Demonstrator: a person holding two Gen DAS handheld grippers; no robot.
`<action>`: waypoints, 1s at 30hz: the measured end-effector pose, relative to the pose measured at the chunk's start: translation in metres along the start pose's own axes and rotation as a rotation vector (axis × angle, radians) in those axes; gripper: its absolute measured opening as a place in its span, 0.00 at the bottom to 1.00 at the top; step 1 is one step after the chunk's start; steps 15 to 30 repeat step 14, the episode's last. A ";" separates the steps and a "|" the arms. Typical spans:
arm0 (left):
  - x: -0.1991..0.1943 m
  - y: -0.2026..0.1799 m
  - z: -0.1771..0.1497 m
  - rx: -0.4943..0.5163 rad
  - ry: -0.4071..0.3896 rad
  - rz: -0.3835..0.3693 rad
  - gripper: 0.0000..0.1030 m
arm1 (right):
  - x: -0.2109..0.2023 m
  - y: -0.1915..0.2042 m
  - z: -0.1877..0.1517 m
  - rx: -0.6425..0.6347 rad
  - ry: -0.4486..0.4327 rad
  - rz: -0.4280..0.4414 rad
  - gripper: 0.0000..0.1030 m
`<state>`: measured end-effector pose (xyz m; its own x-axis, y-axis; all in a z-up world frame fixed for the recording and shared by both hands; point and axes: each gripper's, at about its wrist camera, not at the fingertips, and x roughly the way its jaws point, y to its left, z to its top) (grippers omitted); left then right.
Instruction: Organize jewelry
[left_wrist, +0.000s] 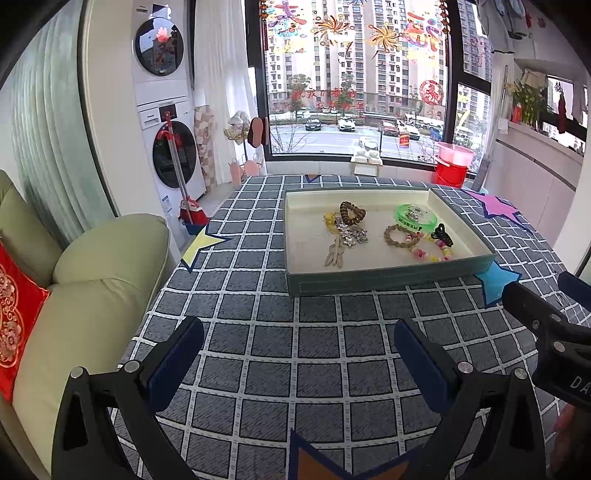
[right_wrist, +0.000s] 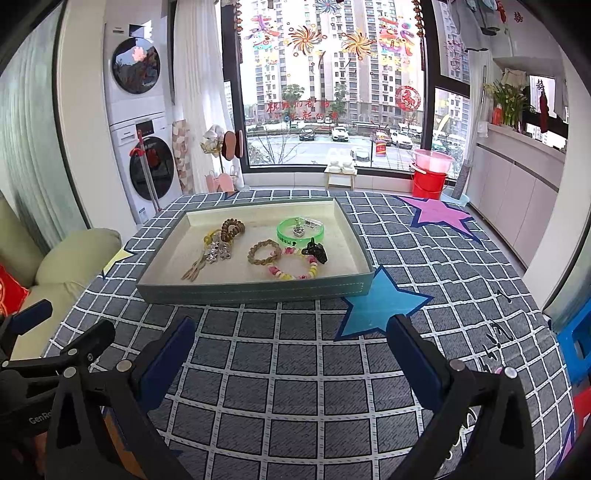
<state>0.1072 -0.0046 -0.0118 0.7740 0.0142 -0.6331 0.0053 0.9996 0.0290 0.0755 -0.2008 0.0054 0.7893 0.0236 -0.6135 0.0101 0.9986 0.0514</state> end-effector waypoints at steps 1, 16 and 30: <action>0.000 0.000 0.000 0.000 0.001 0.001 1.00 | 0.000 0.000 0.000 0.000 0.000 0.000 1.00; 0.000 -0.002 -0.001 0.007 -0.006 0.003 1.00 | 0.000 0.001 0.001 0.001 0.000 0.003 1.00; 0.000 -0.002 -0.001 0.007 -0.006 0.003 1.00 | 0.000 0.001 0.001 0.001 0.000 0.003 1.00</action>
